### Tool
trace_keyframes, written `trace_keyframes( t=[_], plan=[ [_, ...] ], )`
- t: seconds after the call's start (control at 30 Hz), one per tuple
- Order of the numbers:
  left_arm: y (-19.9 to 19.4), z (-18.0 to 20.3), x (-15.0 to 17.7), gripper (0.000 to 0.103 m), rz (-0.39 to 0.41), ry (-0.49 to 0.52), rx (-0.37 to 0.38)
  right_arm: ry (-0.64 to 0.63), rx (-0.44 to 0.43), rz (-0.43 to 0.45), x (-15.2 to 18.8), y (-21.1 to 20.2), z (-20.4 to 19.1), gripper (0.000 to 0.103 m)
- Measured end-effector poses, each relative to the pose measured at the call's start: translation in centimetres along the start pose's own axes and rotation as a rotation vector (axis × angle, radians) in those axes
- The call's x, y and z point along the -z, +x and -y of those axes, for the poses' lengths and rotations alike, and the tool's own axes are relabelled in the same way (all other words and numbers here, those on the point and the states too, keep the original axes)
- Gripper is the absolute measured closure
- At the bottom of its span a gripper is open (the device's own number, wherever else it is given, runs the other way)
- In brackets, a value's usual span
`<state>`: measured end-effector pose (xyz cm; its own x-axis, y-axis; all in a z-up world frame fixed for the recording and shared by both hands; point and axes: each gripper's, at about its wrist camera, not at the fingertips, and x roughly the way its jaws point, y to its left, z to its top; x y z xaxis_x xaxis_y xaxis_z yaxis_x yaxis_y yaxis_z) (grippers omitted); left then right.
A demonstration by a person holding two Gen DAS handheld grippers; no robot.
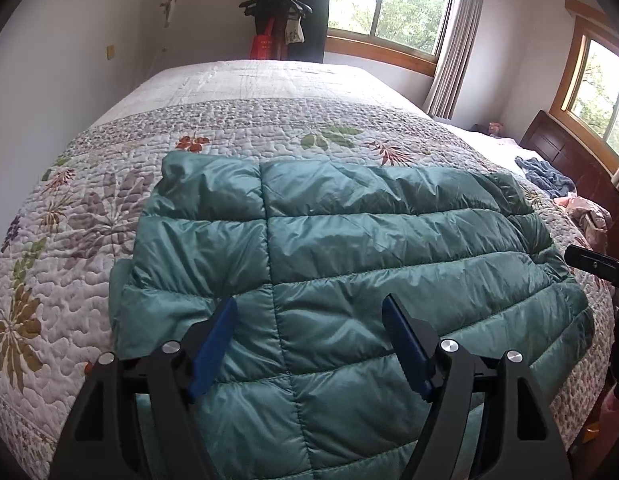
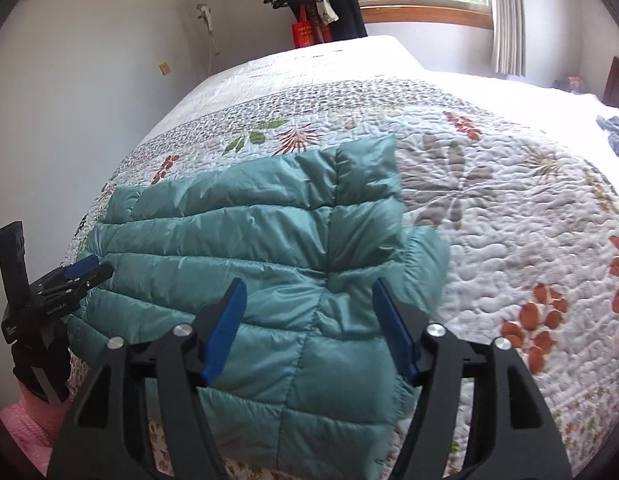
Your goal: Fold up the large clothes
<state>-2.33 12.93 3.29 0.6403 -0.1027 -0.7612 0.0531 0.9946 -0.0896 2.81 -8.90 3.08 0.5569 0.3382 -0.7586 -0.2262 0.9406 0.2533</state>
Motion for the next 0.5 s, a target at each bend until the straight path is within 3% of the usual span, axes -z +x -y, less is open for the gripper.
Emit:
trace_keyframes(
  t=[0.17, 0.5],
  plan=[
    [-0.4, 1.3, -0.1, 0.023, 0.009, 0.021, 0.003, 0.041, 0.051, -0.033, 0.5, -0.9, 2.0, 0.032],
    [1.1, 1.9, 0.0, 0.023, -0.023, 0.03, 0.013, 0.214, -0.084, -0.135, 4.0, 0.1, 6.6, 0.025]
  ],
)
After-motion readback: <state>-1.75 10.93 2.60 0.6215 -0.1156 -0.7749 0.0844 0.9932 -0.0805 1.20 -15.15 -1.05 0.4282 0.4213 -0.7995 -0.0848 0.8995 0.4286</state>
